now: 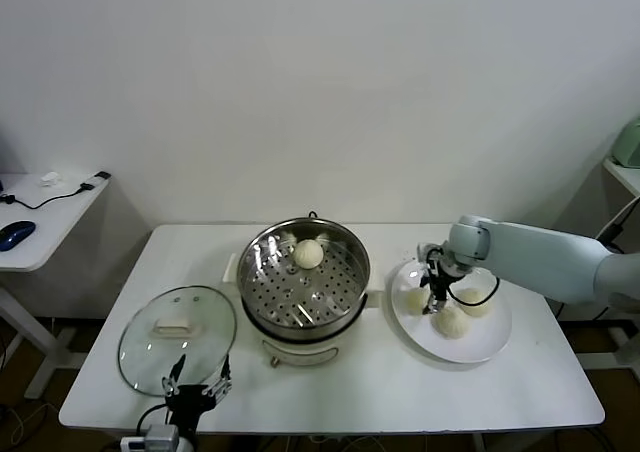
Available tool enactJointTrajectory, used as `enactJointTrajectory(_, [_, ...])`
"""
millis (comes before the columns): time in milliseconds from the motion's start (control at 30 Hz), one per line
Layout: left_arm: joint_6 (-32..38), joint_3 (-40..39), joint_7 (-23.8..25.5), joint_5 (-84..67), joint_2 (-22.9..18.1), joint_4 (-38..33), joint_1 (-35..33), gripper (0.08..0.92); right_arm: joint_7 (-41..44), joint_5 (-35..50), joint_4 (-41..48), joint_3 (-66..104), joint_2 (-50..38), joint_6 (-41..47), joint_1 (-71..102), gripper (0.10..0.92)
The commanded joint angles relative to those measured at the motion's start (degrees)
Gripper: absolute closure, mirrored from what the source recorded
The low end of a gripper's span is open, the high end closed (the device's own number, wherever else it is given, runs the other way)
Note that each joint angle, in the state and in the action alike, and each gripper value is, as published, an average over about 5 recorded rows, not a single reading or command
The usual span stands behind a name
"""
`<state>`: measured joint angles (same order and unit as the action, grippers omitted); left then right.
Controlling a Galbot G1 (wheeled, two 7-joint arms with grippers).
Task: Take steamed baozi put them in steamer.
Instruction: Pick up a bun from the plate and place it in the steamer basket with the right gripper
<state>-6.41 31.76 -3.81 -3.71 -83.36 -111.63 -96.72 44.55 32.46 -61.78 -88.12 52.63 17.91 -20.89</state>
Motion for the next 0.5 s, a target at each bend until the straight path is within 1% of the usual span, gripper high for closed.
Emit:
enactJointTrajectory(33, [0.0,-0.2,0.0,0.2,-0.1,-0.2,-0.1,0.177,3.6,-0.1,-2.5,-0.9,-1.7,-2.0,-5.2,0.359])
enactJointTrajectory(133, [0.0,-0.3,0.0,0.3,-0.1,-0.4,-0.3,0.177,5.4,1.3,-5.1,-3.9,-3.6,-3.4,-12.0,0.362])
enactJointTrajectory(233, [0.2,-0.4,0.0,0.3,0.0,-0.5,-0.4,0.177,7.2,4.8,-7.8,-7.4,-5.1,-4.3,-20.7,0.363])
enactJointTrajectory(367, [0.2,-0.3,0.0,0.2,0.4,-0.8,-0.5,0.177,8.9,12.5,-12.1,-13.2,-5.3,-4.0,-33.2,0.364])
enactJointTrajectory(500, [0.1,-0.4,0.0,0.2,0.7,-1.4,-0.4,0.177,8.0,21.0,-17.4,-15.5,-2.9,-2.1,-43.5,0.364])
